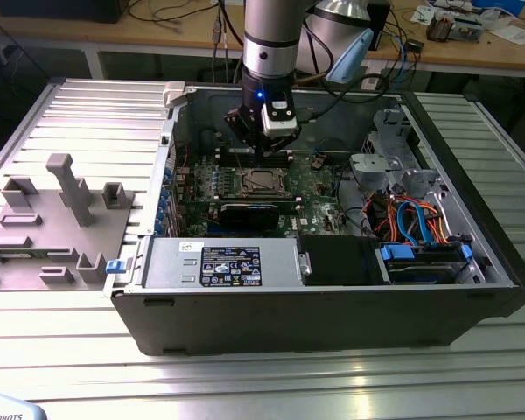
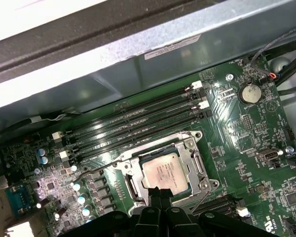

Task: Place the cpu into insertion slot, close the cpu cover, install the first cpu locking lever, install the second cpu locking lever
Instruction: 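Install the first cpu locking lever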

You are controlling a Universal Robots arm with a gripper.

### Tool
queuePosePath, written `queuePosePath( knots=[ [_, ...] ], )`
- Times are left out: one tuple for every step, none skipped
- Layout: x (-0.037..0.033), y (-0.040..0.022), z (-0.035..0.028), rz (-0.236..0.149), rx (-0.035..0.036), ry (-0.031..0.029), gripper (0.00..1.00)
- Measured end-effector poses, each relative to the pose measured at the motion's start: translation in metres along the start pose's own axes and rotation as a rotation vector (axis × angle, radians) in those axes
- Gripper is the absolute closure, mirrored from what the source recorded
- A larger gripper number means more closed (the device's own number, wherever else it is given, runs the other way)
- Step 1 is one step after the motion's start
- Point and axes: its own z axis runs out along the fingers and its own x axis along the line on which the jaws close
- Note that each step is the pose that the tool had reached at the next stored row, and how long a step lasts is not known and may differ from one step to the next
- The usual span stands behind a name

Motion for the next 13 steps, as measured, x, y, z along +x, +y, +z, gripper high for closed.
queuePosePath(
  knots=[
    [0.0,0.0,0.0,-0.001,0.0,0.0,0.89],
    [0.0,0.0,0.0,-0.004,0.0,-0.0001,0.89],
    [0.0,0.0,0.0,-0.006,0.0001,-0.0001,0.89],
    [0.0,0.0,0.0,-0.007,0.0001,-0.0001,0.89],
    [0.0,0.0,0.0,-0.008,0.0001,-0.0002,0.89],
    [0.0,0.0,0.0,-0.009,0.0,-0.0002,0.89],
    [0.0,0.0,0.0,-0.01,0.0001,-0.0002,0.89],
    [0.0,0.0,0.0,-0.011,0.0001,-0.0002,0.89],
    [0.0,0.0,0.0,-0.012,0.0001,-0.0003,0.89],
    [0.0,0.0,0.0,-0.013,0.0001,-0.0003,0.89],
    [0.0,0.0,0.0,-0.015,0.0001,-0.0003,0.89],
    [0.0,0.0,0.0,-0.016,0.0001,-0.0004,0.89],
    [0.0,0.0,0.0,-0.018,0.0001,-0.0004,0.89]
  ],
)
